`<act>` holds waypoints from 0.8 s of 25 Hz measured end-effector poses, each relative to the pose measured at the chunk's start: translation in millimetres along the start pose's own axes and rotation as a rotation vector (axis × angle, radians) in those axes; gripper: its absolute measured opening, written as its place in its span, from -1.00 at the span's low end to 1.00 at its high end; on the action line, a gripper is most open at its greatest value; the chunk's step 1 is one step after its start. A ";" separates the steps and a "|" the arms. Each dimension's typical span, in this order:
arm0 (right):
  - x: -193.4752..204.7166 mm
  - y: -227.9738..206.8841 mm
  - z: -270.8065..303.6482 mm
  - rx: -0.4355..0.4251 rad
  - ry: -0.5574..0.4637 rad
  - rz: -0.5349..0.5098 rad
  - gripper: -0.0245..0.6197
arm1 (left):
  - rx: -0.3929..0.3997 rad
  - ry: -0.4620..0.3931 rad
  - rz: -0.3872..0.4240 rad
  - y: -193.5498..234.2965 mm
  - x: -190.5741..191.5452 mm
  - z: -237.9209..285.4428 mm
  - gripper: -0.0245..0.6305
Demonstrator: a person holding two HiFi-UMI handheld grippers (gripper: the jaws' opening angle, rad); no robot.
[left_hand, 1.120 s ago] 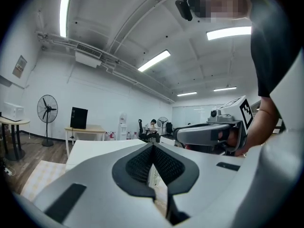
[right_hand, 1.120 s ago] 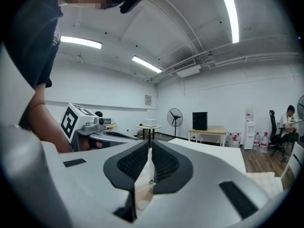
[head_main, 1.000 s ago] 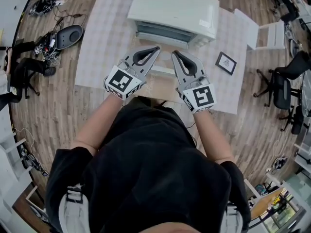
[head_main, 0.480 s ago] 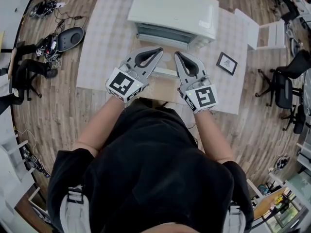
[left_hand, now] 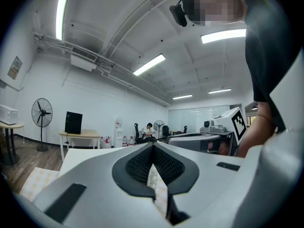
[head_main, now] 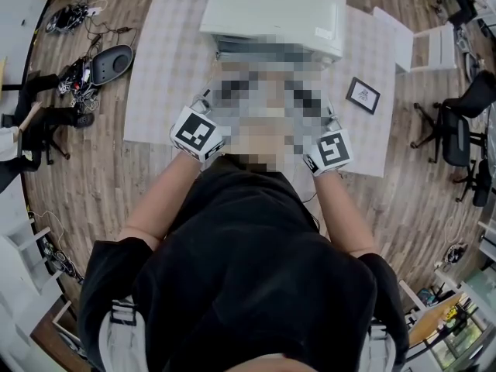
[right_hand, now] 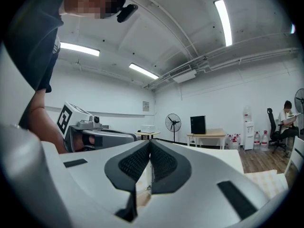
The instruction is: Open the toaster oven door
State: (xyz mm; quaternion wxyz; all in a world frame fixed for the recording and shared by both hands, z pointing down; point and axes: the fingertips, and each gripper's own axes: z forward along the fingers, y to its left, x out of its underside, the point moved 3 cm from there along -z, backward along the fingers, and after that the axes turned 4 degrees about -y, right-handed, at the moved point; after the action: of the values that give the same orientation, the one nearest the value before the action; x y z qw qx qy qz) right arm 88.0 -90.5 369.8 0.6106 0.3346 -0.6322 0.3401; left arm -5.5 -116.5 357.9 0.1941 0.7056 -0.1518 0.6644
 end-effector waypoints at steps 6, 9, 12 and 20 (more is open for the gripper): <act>-0.6 3.2 0.7 -0.014 -0.001 -0.010 -0.87 | -0.007 -0.005 0.005 1.3 1.2 -1.9 -0.89; -1.6 2.1 0.1 -0.015 0.000 -0.010 -0.87 | -0.007 -0.006 0.006 0.5 -0.1 -0.1 -0.89; -2.5 4.6 -0.4 -0.019 0.002 -0.011 -0.87 | -0.008 -0.006 0.006 -0.7 -1.8 -1.8 -0.89; 0.0 8.0 -1.4 -0.021 0.005 -0.004 -0.87 | -0.015 -0.012 0.002 -1.7 -0.5 -4.6 -0.89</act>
State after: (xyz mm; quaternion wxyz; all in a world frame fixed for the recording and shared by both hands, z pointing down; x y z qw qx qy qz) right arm 82.0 -85.0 369.6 0.6164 0.3285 -0.6335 0.3328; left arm -8.8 -112.8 357.5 0.1980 0.7079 -0.1585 0.6592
